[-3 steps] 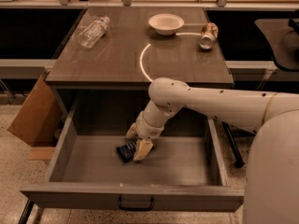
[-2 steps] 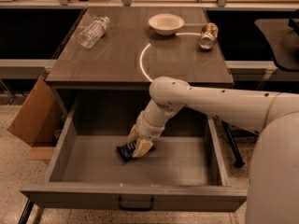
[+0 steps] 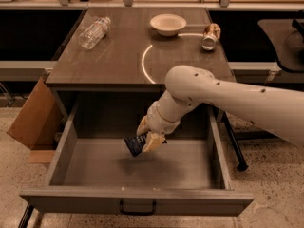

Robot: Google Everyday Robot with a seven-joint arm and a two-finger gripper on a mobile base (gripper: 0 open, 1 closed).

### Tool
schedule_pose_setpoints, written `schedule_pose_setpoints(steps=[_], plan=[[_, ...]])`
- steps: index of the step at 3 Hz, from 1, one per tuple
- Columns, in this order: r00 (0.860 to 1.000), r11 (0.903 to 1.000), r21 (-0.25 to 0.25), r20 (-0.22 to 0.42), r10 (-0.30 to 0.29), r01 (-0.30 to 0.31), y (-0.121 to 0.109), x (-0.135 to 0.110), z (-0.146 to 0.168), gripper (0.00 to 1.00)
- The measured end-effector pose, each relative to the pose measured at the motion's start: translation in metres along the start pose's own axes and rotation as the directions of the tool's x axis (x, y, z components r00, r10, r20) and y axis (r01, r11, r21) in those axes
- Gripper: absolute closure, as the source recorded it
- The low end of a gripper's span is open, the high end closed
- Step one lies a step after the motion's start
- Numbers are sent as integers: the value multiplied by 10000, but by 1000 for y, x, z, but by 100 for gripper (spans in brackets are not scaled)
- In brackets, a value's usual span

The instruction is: Pick rxbar blueberry from top drawer and place on counter

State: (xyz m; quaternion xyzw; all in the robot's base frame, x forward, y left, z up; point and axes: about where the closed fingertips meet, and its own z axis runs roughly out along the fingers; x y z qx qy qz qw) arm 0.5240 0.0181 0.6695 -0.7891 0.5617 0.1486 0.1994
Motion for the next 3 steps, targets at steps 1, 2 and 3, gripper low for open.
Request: schedule_pose_setpoints(steps=[1, 2, 3], plan=[[9999, 9943, 1058, -4, -160, 160, -4, 3, -53, 100], [9998, 9819, 1891, 115, -143, 119, -5, 11, -93, 100], [9991, 9630, 2670, 328, 273, -351, -4, 19, -117, 100]])
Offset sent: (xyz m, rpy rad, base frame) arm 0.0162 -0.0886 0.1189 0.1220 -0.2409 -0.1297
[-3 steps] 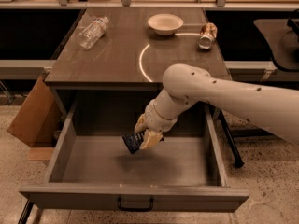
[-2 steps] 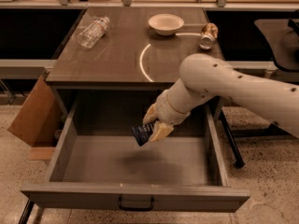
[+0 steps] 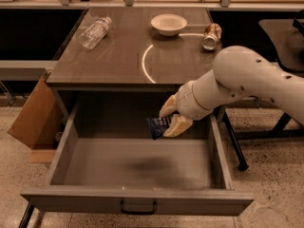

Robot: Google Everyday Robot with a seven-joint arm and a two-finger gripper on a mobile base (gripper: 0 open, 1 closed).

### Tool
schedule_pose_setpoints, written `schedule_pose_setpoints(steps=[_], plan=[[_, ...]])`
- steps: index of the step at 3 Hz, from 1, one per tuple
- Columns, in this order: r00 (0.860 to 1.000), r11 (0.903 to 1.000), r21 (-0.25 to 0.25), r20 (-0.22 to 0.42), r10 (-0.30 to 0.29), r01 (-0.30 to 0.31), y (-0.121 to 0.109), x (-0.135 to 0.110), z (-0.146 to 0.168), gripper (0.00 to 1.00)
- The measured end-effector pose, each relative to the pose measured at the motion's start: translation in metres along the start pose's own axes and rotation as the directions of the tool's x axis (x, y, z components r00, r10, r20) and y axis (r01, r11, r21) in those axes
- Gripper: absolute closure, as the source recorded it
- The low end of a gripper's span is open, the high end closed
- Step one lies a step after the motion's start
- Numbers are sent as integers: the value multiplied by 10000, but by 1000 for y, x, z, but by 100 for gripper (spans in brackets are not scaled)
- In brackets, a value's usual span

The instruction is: Pick rxbar blueberry from top drawer and place on counter

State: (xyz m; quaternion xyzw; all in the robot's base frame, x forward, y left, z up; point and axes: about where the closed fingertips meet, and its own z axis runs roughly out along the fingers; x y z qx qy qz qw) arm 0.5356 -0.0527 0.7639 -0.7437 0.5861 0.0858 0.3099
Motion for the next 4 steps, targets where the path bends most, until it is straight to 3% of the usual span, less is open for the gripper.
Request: schedule_pose_setpoints(steps=[2, 3, 4], plan=[[10000, 9999, 157, -44, 62, -62, -4, 2, -6, 100], [9994, 9962, 858, -283, 177, -152, -29, 5, -41, 100], [9985, 9820, 1889, -543, 43, 60, -68, 4, -84, 100]])
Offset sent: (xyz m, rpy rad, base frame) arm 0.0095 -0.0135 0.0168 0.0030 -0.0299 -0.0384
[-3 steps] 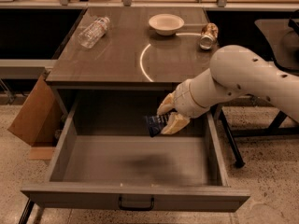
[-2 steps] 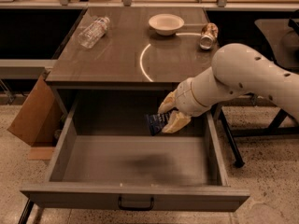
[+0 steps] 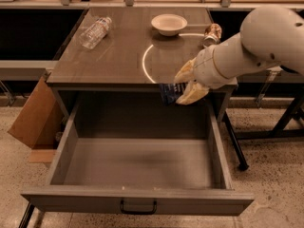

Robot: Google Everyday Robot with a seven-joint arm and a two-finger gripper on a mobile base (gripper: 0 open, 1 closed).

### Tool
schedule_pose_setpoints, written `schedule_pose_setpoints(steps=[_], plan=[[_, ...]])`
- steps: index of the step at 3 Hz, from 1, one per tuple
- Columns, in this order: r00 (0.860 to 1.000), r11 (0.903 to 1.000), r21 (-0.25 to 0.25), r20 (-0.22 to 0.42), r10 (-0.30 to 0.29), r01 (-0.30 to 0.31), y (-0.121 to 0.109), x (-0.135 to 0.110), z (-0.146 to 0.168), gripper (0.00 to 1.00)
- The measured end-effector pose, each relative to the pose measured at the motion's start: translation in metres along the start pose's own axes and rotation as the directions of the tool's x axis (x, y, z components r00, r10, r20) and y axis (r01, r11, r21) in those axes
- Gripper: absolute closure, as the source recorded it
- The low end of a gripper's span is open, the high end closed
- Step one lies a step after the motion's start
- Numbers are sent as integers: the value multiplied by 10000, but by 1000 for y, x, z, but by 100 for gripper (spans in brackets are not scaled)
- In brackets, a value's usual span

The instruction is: Pick rxbar blueberry from top drawer and place on counter

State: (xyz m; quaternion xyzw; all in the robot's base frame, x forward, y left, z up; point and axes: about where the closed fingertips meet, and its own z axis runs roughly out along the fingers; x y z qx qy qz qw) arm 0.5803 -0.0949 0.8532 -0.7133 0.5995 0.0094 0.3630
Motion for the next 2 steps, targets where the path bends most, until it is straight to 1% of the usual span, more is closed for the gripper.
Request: schedule_pose_setpoints(steps=[1, 2], plan=[[9995, 9969, 754, 251, 196, -214, -44, 9, -15, 100], [9950, 9929, 1032, 861, 506, -595, -81, 17, -10, 100]])
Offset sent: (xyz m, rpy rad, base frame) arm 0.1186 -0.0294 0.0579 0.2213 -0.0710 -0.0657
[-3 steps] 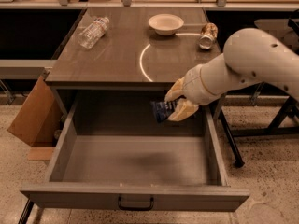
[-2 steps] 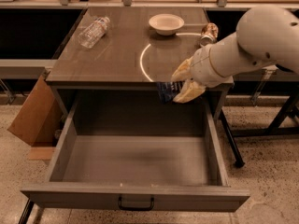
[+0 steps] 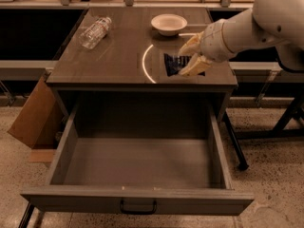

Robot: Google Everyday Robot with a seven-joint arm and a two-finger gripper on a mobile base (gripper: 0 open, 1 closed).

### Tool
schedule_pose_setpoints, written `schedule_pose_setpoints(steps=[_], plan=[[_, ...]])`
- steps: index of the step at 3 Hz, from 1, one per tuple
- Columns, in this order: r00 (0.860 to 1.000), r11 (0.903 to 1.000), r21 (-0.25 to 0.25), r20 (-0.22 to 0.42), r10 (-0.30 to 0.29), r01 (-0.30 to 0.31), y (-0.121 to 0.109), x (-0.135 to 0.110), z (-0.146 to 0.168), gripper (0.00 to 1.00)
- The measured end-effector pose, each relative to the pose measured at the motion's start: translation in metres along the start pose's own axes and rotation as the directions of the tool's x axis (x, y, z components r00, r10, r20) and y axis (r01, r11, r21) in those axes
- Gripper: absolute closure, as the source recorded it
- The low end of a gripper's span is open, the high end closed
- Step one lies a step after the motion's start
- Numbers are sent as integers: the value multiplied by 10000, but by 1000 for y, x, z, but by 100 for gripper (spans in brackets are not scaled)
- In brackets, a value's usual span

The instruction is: Pick rxbar blueberry from top drawer and place on counter

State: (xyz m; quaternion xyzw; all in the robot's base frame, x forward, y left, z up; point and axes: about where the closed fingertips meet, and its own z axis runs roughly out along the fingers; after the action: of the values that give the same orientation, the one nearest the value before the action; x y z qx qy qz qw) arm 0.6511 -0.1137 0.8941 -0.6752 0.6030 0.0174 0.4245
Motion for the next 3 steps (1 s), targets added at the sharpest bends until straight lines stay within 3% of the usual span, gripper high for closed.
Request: schedule_pose_setpoints(steps=[1, 2, 3], plan=[[9951, 9981, 88, 797, 593, -602, -28, 4, 10, 82], [9754, 9885, -174, 1609, 1509, -1501, -50, 9, 26, 50], [9668, 9816, -411, 1701, 1906, -1863, -56, 11, 36, 27]])
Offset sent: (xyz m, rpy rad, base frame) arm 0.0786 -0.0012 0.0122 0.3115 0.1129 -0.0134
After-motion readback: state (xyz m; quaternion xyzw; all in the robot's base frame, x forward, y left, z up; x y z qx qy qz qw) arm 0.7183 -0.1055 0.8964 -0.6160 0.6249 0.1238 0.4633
